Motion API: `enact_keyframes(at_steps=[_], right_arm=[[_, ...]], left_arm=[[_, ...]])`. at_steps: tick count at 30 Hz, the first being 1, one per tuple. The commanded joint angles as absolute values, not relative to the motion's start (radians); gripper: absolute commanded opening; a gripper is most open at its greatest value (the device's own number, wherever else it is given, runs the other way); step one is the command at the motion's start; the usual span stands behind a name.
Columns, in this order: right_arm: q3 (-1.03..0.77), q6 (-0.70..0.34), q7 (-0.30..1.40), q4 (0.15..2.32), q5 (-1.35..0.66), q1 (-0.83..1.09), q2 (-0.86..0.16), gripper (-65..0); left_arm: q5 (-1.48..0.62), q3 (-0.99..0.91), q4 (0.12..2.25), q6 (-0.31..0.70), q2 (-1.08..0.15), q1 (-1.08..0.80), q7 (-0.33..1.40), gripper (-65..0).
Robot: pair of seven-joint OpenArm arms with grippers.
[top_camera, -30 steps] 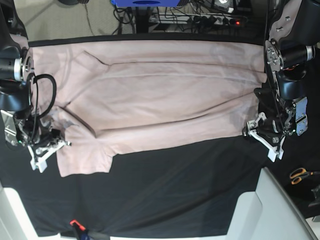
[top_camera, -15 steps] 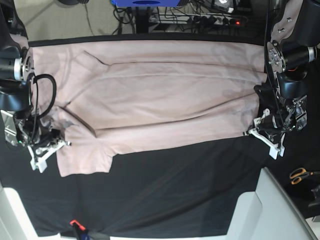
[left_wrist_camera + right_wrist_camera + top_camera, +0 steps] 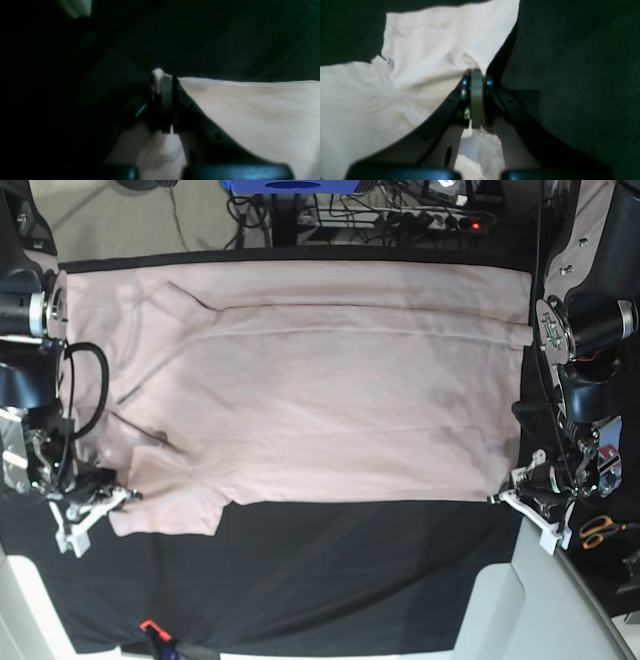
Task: Fold the T-shirt properly
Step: 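Hold both shirt side edges and lift them toward the shirt's collar end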
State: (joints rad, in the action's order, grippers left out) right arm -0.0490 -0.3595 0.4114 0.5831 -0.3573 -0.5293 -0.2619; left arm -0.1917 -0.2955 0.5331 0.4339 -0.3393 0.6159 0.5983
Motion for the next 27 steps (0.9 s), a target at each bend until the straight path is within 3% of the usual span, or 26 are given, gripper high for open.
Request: enact_keyframes(at_steps=[1,11,16,27], right_arm=[[-0.05,-0.366,0.384,0.601,-0.363,-0.575,-0.275,-64.1],[0.085,-0.366,0.283,0.595,-0.361,-0.598,-0.294,-64.1],[0.085,-0.351,0.202,0.591,-0.363,-0.593,-0.294,-64.1],[0.093,-0.3,0.191,0.591,-0.363,-0.591,-0.331,-64.1]], left_arm=[[-0.202,-0.297,0.55,0.435,-0.357,0.659,0.585,-65.0],[-0.202,-0.295,0.552,0.435,-0.351,0.673,0.579,-65.0],[-0.202,-0.295,0.552,0.435,-0.352,0.673,0.579,-65.0],[-0.202,-0.295,0.552,0.435,-0.355,0.673,0.579,-65.0]])
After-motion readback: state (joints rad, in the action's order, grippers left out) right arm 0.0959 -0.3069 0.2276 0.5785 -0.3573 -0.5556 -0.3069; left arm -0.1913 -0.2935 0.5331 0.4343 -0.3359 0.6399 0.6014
